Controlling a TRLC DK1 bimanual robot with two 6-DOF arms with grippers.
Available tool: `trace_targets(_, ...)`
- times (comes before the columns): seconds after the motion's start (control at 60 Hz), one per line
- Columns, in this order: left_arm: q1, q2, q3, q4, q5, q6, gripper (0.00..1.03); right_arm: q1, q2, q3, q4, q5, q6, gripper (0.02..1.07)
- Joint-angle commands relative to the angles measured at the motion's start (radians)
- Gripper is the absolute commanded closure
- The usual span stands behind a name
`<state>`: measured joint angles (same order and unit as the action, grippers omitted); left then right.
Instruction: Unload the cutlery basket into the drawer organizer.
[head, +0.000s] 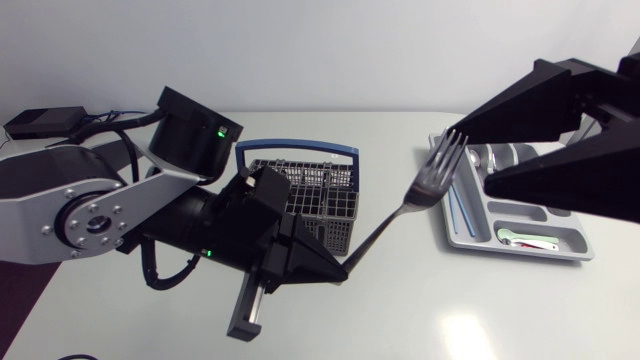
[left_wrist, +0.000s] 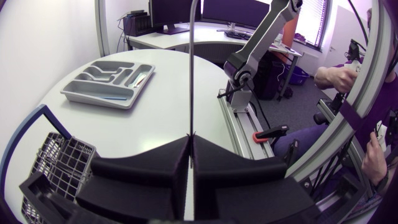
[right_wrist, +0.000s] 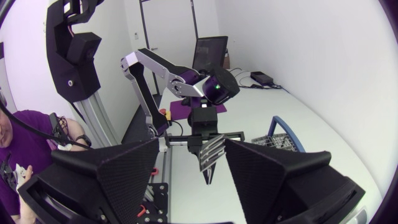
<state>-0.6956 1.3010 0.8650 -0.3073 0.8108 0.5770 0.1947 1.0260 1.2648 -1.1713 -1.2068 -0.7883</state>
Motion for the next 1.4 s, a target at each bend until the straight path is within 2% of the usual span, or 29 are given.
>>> trace_targets(0.0,0.008,0.024,0.031,-0.015,0.025,0.011,1.0,-0.034,-0.006,-0.05,-0.007,-0.016,-0.072,0.18)
trace_targets(0.35,0.068,0.061,0.085,-0.013,0.042,0.011,1.0,-0.107,-0.006,-0.174,0.055,-0.014,-0.086,0.2)
trace_targets(0.467,0.088,0.08,0.115,-0.036,0.117,-0.003,1.0,-0.089,-0.023,-0.223,0.091,-0.013,-0.088,0.22)
trace_targets(0.6,0.088,0.093,0.14,-0.059,0.149,-0.005,1.0,-0.052,-0.046,-0.271,0.163,0.001,-0.066,0.22)
trace_targets(0.85,0.059,0.11,0.149,-0.065,0.149,-0.009,1.0,0.061,-0.047,-0.363,0.532,0.113,0.233,0.39)
trace_targets(0.9,0.053,0.112,0.149,-0.065,0.149,-0.011,1.0,0.086,-0.053,-0.377,0.595,0.144,0.282,0.4)
trace_targets(0.967,0.048,0.113,0.146,-0.067,0.149,-0.011,1.0,0.12,-0.053,-0.386,0.656,0.167,0.334,0.47)
trace_targets(1.1,0.047,0.112,0.146,-0.069,0.148,-0.011,1.0,0.146,-0.053,-0.393,0.717,0.193,0.386,0.6)
trace_targets(1.383,0.05,0.112,0.144,-0.072,0.149,-0.009,1.0,0.181,-0.058,-0.395,0.719,0.233,0.397,0.8)
